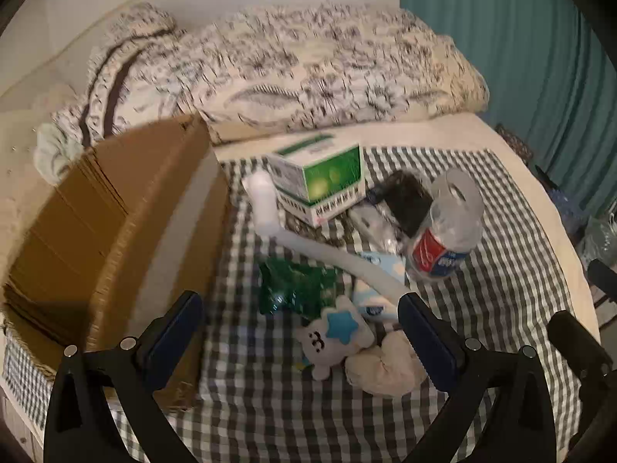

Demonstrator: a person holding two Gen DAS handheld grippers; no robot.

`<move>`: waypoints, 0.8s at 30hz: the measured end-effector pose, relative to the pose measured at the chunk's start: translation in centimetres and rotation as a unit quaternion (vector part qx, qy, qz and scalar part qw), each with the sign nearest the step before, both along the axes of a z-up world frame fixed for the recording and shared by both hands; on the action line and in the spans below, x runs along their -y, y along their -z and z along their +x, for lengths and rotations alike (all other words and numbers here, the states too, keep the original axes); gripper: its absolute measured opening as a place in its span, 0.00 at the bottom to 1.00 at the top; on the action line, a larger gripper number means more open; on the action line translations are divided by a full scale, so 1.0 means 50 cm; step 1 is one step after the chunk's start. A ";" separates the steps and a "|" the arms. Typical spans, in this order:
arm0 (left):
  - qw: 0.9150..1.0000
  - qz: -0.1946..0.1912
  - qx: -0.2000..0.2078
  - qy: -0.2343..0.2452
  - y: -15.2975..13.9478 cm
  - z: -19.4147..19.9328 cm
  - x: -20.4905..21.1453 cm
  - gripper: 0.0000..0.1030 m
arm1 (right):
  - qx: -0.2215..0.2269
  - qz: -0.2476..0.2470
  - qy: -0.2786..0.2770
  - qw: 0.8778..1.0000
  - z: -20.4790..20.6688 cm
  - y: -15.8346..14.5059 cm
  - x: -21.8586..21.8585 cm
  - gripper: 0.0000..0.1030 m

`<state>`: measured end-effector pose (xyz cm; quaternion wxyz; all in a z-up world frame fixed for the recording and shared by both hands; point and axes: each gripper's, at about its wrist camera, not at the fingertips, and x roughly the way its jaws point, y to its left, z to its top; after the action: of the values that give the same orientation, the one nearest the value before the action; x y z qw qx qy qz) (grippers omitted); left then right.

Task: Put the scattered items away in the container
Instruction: 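Reach the left tool toward the white star plush while the right tool reaches toward the cream lace cloth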

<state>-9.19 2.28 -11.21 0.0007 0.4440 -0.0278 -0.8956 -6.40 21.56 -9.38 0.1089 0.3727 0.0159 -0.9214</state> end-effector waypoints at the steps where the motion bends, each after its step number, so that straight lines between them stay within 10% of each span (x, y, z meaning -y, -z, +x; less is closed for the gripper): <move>1: 1.000 0.000 0.007 0.001 0.007 -0.002 -0.001 1.00 | 0.004 0.000 -0.001 1.000 -0.001 0.008 0.003 1.00; 24: 0.989 0.026 0.145 0.004 0.158 -0.084 -0.005 1.00 | 0.111 0.018 -0.093 0.989 -0.033 0.164 0.097 0.99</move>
<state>-13.37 2.50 -19.11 -0.0179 0.5689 -0.0062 -0.8222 -8.04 16.70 -17.56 0.1888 0.4719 0.0552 -0.8595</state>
